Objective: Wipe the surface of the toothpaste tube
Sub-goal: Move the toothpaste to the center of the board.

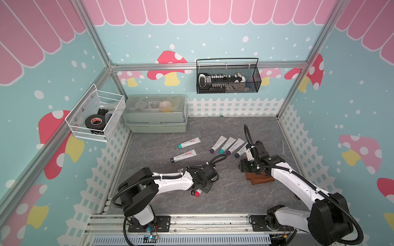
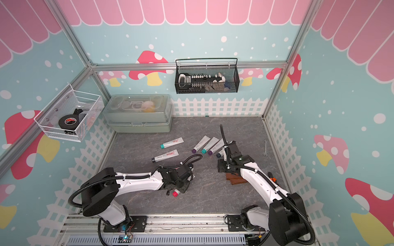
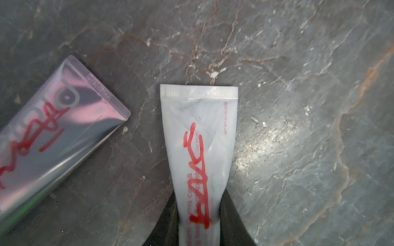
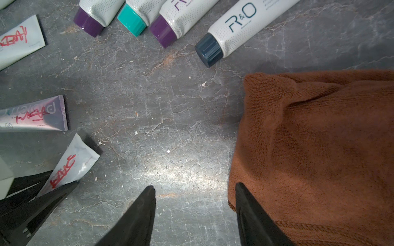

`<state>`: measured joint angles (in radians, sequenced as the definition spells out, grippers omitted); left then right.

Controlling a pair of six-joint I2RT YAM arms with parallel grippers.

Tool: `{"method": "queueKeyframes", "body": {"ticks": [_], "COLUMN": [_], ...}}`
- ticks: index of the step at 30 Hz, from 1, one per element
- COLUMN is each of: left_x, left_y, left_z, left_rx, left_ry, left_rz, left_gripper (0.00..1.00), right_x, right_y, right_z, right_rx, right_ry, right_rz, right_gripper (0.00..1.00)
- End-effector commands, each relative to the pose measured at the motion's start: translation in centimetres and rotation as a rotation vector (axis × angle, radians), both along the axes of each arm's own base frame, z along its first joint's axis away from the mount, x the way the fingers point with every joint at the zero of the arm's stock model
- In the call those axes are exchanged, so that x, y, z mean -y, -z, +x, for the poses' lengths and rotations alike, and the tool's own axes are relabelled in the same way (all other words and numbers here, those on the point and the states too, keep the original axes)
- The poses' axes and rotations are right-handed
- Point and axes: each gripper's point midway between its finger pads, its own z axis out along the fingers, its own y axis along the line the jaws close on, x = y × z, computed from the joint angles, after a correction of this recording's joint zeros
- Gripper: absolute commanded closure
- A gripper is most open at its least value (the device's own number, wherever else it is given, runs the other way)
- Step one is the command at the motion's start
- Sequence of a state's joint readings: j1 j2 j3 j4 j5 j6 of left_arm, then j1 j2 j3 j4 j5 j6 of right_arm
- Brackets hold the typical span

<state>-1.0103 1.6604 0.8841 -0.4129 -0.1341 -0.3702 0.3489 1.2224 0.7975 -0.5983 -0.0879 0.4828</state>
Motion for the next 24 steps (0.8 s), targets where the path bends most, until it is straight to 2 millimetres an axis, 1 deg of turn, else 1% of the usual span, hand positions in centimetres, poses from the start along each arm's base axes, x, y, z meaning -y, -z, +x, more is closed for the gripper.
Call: {"method": "queueKeyframes", "body": {"ticks": [1, 6, 9, 12, 14, 16, 18, 19, 21, 24], "left_x": [1.7, 6.6, 9.0, 10.8, 11.5, 11.6, 10.9, 10.4, 9.3, 7.9], "left_y": [0.8, -0.4, -0.6, -0.6, -0.7, -1.0, -1.3, -1.5, -1.9, -2.9], "left_z": [-0.3, 0.4, 1.0, 1.5, 1.6, 1.7, 1.7, 1.8, 1.5, 0.8], "left_rx": [-0.02, 0.029, 0.041, 0.045, 0.046, 0.054, 0.076, 0.088, 0.106, 0.137], "left_ry": [0.055, 0.187, 0.239, 0.276, 0.29, 0.284, 0.259, 0.244, 0.212, 0.164], "left_rz": [-0.02, -0.103, -0.135, -0.16, -0.179, -0.188, -0.197, -0.2, -0.214, -0.27], "left_gripper": [0.77, 0.76, 0.75, 0.75, 0.73, 0.62, 0.5, 0.46, 0.42, 0.4], "right_x": [0.1, 1.2, 1.6, 1.7, 1.9, 1.9, 1.9, 2.0, 2.0, 1.9], "right_y": [-0.4, -0.2, 0.0, 0.0, 0.0, 0.0, 0.1, 0.1, 0.1, 0.1], "right_z": [-0.4, -0.3, -0.2, -0.2, -0.1, -0.1, -0.2, -0.2, -0.2, -0.1], "right_rx": [0.003, -0.001, -0.005, -0.004, -0.003, -0.004, -0.007, -0.008, -0.007, -0.007], "right_ry": [-0.01, 0.028, 0.042, 0.049, 0.052, 0.053, 0.051, 0.05, 0.051, 0.049], "right_rz": [-0.017, -0.071, -0.088, -0.094, -0.104, -0.109, -0.11, -0.112, -0.114, -0.11], "right_gripper": [0.41, 0.41, 0.41, 0.41, 0.41, 0.41, 0.41, 0.41, 0.41, 0.41]}}
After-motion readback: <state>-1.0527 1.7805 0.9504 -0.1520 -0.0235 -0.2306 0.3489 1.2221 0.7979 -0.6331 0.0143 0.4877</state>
